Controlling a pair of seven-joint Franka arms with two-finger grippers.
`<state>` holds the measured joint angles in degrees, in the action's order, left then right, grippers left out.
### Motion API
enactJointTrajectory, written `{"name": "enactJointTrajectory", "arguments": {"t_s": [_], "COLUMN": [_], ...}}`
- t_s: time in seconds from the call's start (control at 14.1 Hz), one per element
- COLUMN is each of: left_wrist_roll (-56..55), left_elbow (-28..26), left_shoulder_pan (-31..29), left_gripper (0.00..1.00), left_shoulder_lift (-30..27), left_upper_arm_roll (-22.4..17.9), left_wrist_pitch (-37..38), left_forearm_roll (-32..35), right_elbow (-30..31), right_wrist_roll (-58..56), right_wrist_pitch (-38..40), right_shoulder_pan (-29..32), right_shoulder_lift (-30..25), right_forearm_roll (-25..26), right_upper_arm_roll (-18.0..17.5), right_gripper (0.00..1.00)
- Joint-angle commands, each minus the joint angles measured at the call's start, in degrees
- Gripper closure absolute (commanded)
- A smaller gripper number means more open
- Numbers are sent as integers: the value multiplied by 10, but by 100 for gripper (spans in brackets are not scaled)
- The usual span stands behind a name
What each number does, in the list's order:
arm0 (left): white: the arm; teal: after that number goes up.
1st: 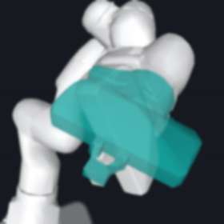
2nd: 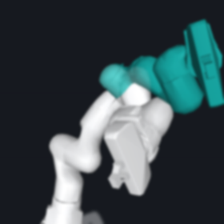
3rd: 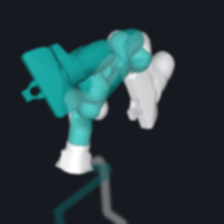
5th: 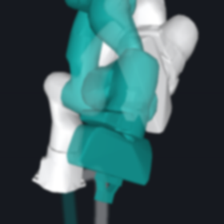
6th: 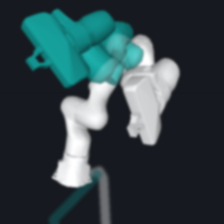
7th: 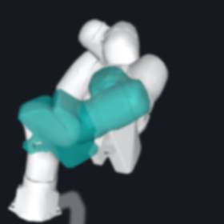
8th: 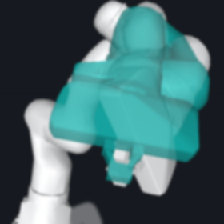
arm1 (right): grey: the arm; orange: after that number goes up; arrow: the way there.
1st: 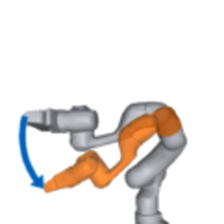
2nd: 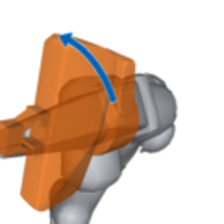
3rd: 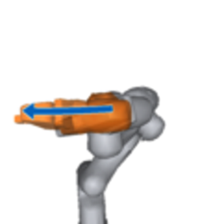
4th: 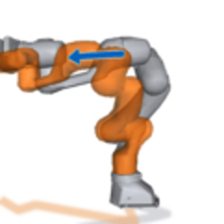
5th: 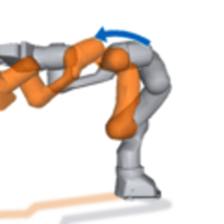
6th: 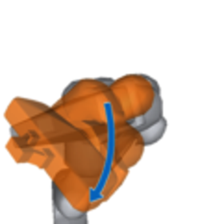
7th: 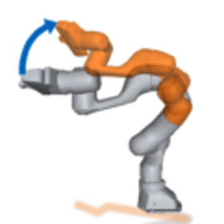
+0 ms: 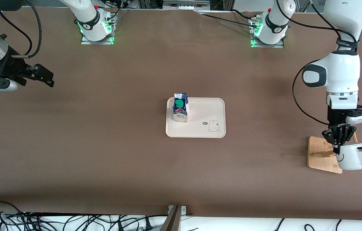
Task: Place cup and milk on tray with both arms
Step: 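Grasp the white mug rim with the left gripper on the mug tree, then lift the white mug off the mug tree with the left gripper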
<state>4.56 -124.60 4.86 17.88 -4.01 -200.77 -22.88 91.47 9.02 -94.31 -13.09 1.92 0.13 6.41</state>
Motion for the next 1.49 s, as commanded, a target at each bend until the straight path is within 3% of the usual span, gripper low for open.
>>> {"name": "enactJointTrajectory", "arguments": {"t_s": [0.0,0.28,0.57,0.78,0.99,1.42], "left_wrist_roll": [5,9,8,10,8,2], "left_elbow": [-7,-44,-59,-51,-47,55], "left_shoulder_pan": [3,6,15,9,11,9], "left_gripper": [100,100,100,100,100,100], "left_shoulder_lift": [-34,-72,-65,-89,-89,-89], "left_upper_arm_roll": [19,59,94,94,94,92], "left_wrist_pitch": [13,34,61,192,219,500], "left_forearm_roll": [-25,-24,-24,-20,-17,-17], "right_elbow": [-6,-7,-6,-6,-6,-6], "right_wrist_roll": [0,0,-1,-1,-1,0], "right_wrist_pitch": [0,0,0,0,0,0], "right_shoulder_pan": [1,1,1,2,3,6], "right_shoulder_lift": [0,-1,0,0,3,4], "right_forearm_roll": [8,8,8,8,8,6], "right_upper_arm_roll": [-1,-1,-1,-1,0,1], "right_gripper": [0,0,0,0,0,0]}}
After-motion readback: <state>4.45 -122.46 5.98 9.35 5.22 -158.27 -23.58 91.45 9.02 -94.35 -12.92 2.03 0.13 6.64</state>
